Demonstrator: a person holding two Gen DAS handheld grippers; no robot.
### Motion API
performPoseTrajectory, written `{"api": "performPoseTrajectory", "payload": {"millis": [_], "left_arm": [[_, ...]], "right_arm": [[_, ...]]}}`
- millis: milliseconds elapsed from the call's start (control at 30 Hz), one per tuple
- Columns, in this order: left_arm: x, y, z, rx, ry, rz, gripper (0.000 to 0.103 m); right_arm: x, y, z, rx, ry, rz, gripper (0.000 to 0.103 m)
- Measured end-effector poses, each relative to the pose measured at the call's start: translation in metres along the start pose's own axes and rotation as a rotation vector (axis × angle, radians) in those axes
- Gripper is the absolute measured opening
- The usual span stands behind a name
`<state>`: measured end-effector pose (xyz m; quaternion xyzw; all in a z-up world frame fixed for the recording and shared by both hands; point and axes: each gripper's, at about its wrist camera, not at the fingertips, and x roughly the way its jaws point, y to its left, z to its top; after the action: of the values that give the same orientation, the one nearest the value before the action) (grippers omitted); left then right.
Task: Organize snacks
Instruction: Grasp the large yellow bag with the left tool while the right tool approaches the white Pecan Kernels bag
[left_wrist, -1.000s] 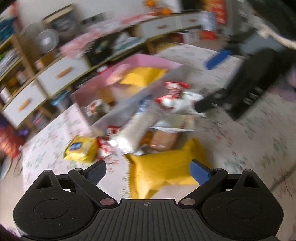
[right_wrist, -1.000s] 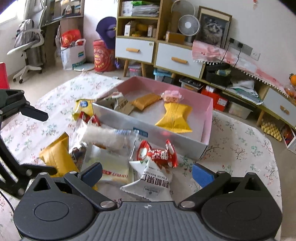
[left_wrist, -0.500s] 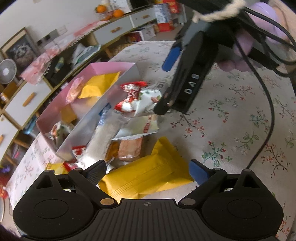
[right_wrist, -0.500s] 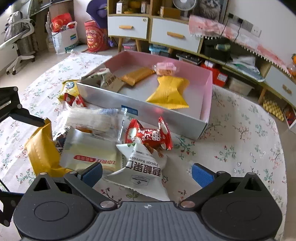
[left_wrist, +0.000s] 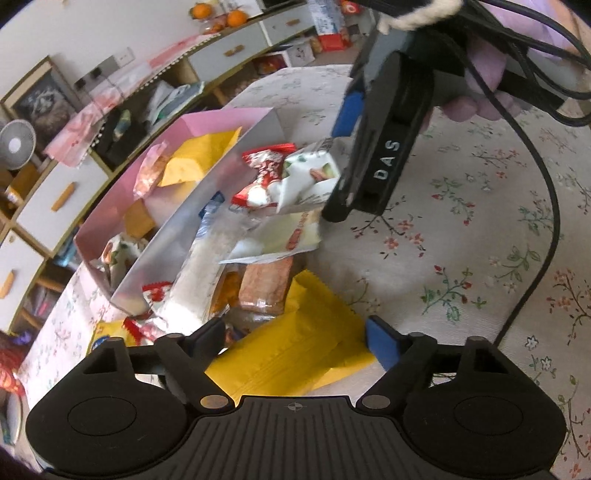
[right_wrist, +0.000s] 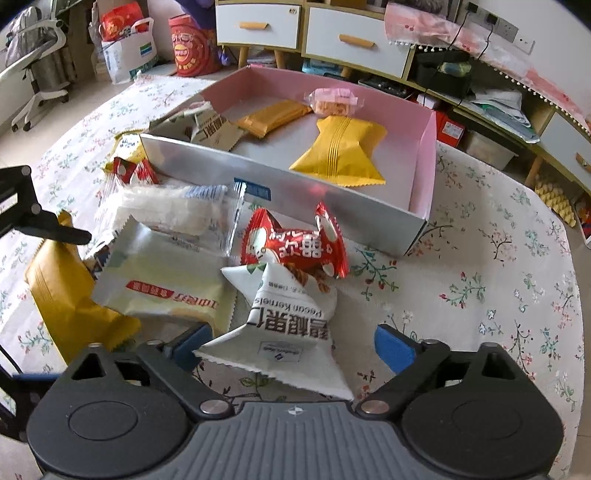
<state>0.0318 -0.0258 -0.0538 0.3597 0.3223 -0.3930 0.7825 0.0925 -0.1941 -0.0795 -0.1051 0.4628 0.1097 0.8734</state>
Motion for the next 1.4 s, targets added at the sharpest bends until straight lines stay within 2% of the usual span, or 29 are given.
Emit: {"api": "performPoseTrajectory", "payload": {"millis": [100,167,200,300,400,533,633,900,1100,1300,1400], "left_arm": [[-0.001,0.005,-0.003,-0.051,-0.001,0.0,0.066],[-0.002,0.006,-0.004,-0.084,0.0,0.003,0.05],[-0.003,0.008,-0.004,-0.099,0.002,0.007,0.045],[-0.005,0.012,-0.007,-0.134,0.015,0.015,0.042],[-0.01,0.016,-0.009,-0.163,0.013,-0.009,0.045],[-0.015,0.015,-0.014,-0.14,0.031,-0.049,0.069],[-0.018,0.011,-0.021,-0.096,0.062,-0.052,0.076],[-0.024,0.014,-0.034,-0.065,0.116,-0.041,0.077],[-0.035,0.011,-0.039,-0.046,0.117,-0.064,0.077],[-0.05,0.011,-0.041,-0.02,0.103,-0.093,0.084],[-0.046,0.01,-0.044,-0.002,0.129,-0.072,0.085]], "right_arm": [[-0.001,-0.002,0.0,0.011,0.0,0.008,0.067],[-0.001,-0.004,0.0,0.018,0.001,0.012,0.061],[-0.001,-0.004,0.0,0.019,0.004,0.013,0.057],[0.0,-0.003,-0.002,0.012,0.008,0.016,0.053],[-0.001,-0.002,-0.003,0.004,0.003,0.021,0.052],[-0.004,-0.001,-0.003,0.0,0.008,0.033,0.049],[-0.01,-0.001,-0.004,-0.009,0.011,0.056,0.047],[-0.023,-0.01,-0.014,-0.02,0.061,0.084,0.044],[-0.027,-0.017,-0.02,0.005,0.09,0.095,0.055],[-0.033,-0.015,-0.018,0.003,0.049,0.108,0.062],[-0.032,-0.012,-0.016,-0.006,0.041,0.108,0.063]]}}
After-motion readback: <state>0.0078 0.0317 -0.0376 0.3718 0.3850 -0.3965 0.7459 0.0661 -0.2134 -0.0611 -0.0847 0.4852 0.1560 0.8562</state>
